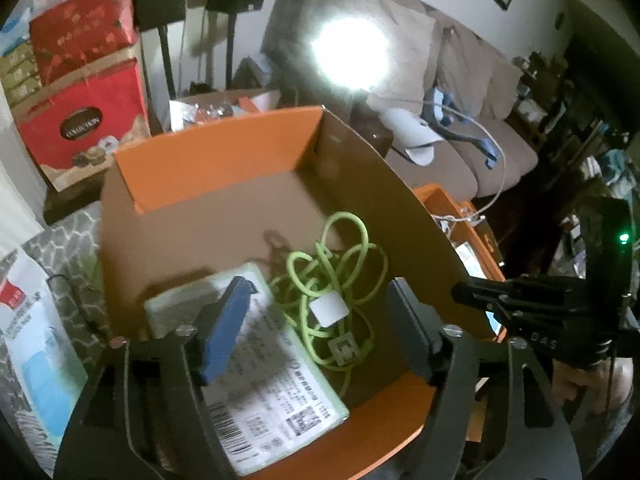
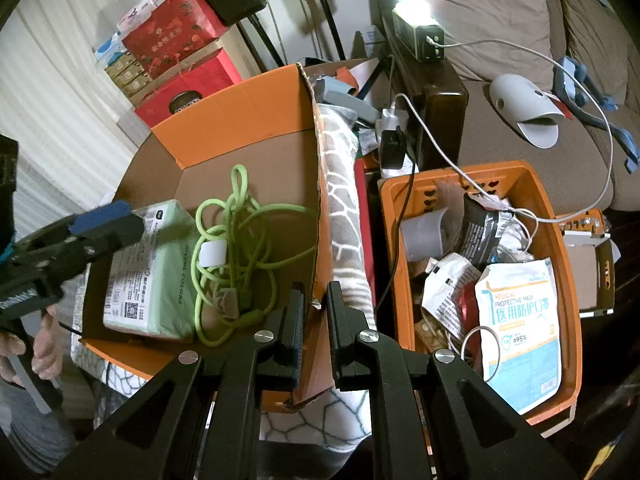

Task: Organize objects
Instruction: 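Lower the connector into the box and open the left gripper, then move the left gripper back to the cushion toward the black cable's loose end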

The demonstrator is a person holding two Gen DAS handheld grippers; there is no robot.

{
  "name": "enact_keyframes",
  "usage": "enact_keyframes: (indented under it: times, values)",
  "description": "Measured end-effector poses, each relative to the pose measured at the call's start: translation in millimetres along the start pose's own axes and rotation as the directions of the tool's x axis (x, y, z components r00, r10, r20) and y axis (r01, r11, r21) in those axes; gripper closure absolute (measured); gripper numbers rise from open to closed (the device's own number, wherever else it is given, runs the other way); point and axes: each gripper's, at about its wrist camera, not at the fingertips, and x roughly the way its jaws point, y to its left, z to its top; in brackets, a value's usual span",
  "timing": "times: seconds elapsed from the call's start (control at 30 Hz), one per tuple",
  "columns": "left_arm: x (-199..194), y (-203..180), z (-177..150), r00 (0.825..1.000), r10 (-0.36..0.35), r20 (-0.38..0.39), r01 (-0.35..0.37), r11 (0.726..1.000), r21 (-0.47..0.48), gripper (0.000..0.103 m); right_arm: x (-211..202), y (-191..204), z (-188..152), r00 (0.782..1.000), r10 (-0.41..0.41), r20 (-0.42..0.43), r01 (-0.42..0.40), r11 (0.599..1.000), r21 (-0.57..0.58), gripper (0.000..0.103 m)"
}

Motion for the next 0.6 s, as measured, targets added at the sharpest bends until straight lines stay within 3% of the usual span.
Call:
enact_keyframes:
  times: [0.3, 0.6]
  values:
    - [-29.6, 20.0, 3.0, 0.988, 0.119, 0.097, -0.118, 0.993, -0.023, 0.003, -0.2, -0.4, -0.1, 1.000, 0.000, 0.000, 0.000, 1.000, 0.000, 0.094]
    - [-39.7, 47.8, 0.5, 0.978, 0.182, 0.105, -0.173, 0.981, -0.093, 0.001, 0.0, 1.0, -0.7, 1.000, -0.003, 0.000, 0.003, 1.000, -0.001, 0.094]
